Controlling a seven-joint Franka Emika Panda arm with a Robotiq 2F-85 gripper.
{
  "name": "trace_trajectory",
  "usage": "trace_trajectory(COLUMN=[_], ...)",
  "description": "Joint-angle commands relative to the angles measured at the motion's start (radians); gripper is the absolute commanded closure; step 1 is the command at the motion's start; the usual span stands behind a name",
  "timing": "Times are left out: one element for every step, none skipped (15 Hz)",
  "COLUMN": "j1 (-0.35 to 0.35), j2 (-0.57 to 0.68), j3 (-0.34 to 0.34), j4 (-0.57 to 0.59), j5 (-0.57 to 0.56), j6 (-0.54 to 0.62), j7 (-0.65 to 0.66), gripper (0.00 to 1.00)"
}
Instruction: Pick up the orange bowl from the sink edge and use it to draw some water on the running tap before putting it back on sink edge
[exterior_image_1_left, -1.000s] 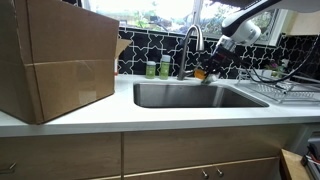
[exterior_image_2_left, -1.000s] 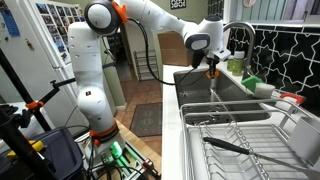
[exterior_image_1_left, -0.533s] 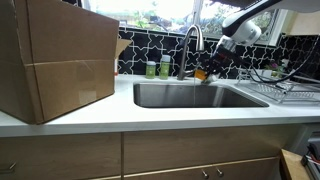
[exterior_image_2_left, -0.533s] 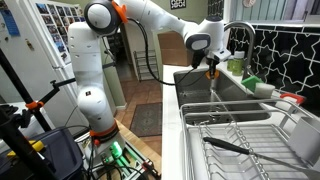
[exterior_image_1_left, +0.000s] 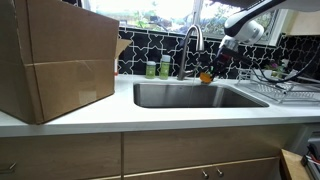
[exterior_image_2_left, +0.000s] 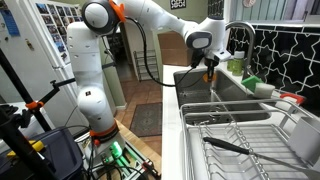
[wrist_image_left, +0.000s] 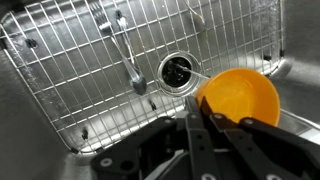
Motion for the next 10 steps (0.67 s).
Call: trace_trajectory(j1=[-0.011,-0.011,-0.011,-0.011,-0.012,-0.01,-0.007,-0.005,-0.003,-0.003], j2=[-0.081,-0.096,-0.12,-0.141,-0.161,-0.183,-0.204,-0.222,-0.242,-0.255], j3=[-0.01,-0.012,-0.013,-0.015,-0.016,-0.016,-0.015,-0.013,-0.012,-0.012], j4=[-0.059,-0.07,-0.091,-0.111,-0.128,-0.153,-0.176,-0.198,-0.224,-0.241], j5=[-0.091,-0.114,-0.133,-0.152,-0.163,-0.176,-0.188,-0.201,-0.217,-0.227], j6=[-0.155,-0.192,-0.224,-0.248,-0.273,-0.294,-0.308,-0.318,-0.314,-0.312], j7=[-0.086,-0.118,-0.158,-0.19,-0.222,-0.249,-0.269,-0.283,-0.29,-0.305], gripper=[0.99,0.99,0.99,0.99,0.99,0.99,0.99,0.99,0.99,0.99])
